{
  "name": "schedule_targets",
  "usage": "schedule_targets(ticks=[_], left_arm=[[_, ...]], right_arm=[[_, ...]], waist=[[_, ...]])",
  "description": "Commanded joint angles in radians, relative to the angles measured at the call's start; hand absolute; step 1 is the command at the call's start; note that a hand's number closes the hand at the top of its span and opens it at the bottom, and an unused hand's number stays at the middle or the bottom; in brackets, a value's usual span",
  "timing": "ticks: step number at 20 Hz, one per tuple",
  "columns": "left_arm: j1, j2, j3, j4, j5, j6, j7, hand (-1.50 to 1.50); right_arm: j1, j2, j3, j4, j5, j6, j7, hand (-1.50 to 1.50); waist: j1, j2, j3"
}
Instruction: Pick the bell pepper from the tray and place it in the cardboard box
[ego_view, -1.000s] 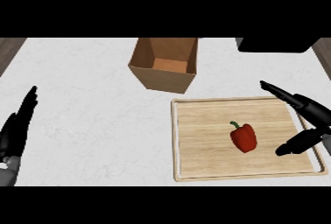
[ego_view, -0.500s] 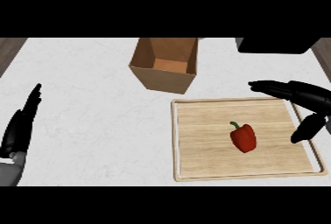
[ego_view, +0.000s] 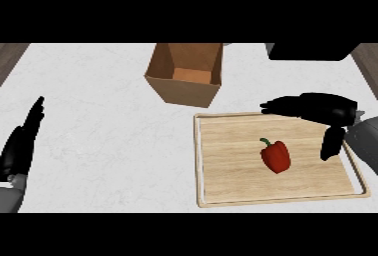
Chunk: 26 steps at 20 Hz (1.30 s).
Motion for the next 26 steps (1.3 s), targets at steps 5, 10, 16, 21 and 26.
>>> schedule_targets(ticks=[5, 10, 16, 21, 26], left_arm=[[0.036, 0.003, 0.062, -0.061, -0.028, -0.035, 0.027, 0.00], [0.065, 0.008, 0.090, -0.118, -0.038, -0.083, 0.060, 0.00], [0.029, -0.088, 0.059, -0.075, -0.118, -0.043, 0.073, 0.00], [0.037, -0.019, 0.141, -0.069, -0.068, -0.127, 0.043, 0.00], [0.081, -0.102, 0.116, -0.058, -0.128, -0.063, -0.005, 0.00]], right_arm=[[0.026, 0.063, -0.009, -0.008, 0.128, 0.047, -0.003, -1.50], [0.013, 0.127, -0.032, 0.031, 0.199, 0.048, 0.015, -1.50], [0.072, 0.111, -0.069, -0.074, 0.196, 0.101, -0.015, -1.50], [0.122, 0.094, -0.065, -0.103, 0.171, 0.088, -0.083, -1.50], [0.156, 0.075, -0.093, -0.285, 0.114, 0.209, 0.012, -1.50]], waist=[[-0.004, -0.002, 0.000], [0.000, -0.001, 0.001], [-0.011, -0.003, 0.000], [-0.007, -0.002, 0.001], [-0.015, -0.005, 0.000]])
